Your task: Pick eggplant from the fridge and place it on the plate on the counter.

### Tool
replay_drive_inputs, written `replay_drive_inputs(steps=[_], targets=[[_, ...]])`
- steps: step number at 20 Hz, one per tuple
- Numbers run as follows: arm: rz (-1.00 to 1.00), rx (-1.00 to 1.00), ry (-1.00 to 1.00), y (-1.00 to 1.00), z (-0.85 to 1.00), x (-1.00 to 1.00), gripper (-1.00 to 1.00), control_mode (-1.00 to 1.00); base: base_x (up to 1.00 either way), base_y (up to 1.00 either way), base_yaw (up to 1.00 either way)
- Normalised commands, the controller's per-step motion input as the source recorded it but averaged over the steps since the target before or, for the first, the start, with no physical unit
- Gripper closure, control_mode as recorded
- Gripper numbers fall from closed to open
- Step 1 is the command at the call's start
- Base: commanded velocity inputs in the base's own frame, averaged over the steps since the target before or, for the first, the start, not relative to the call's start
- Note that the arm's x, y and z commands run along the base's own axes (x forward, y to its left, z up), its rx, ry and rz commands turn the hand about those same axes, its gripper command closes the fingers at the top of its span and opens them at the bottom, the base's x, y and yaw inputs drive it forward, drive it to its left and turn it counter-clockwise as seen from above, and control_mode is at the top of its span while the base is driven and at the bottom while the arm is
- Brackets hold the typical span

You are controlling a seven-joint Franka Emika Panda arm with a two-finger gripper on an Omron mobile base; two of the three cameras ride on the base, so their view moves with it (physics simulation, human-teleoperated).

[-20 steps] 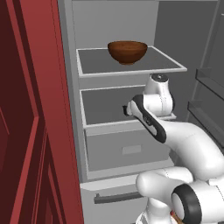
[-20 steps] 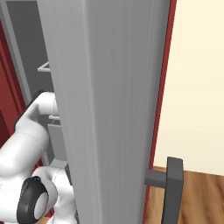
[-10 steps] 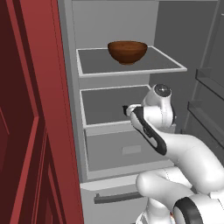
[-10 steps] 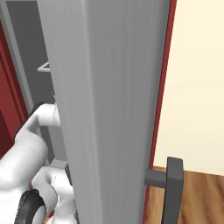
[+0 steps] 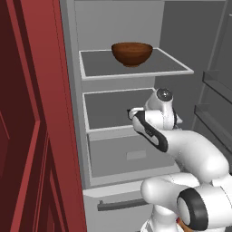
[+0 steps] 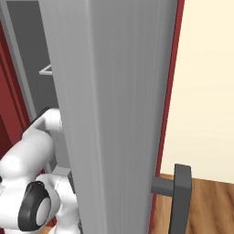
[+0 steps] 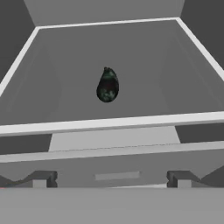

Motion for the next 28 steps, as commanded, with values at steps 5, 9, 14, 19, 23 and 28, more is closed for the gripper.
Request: replay_drive_inputs(steps=[5,9,14,19,23,28], targets=[[0.00,0.00,0.00,0.00,-0.10,0.56,-1.00,-1.00,0.00,0.00,0.00],[0.00,0.00,0.00,0.00,-0.11,0.49,-1.00,-1.00,0.00,0.00,0.00],[0.00,0.00,0.02,0.00,-0.18,0.52,-1.00,-1.00,0.00,0.00,0.00],[0.00,0.00,0.02,0.00,-0.29,0.56,-1.00,-1.00,0.00,0.00,0.00],[0.00,0.00,0.02,0.00,-0.23,0.59,-1.00,-1.00,0.00,0.00,0.00],[0.00,0.00,0.03,0.00,-0.15,0.62,-1.00,-1.00,0.00,0.00,0.00]])
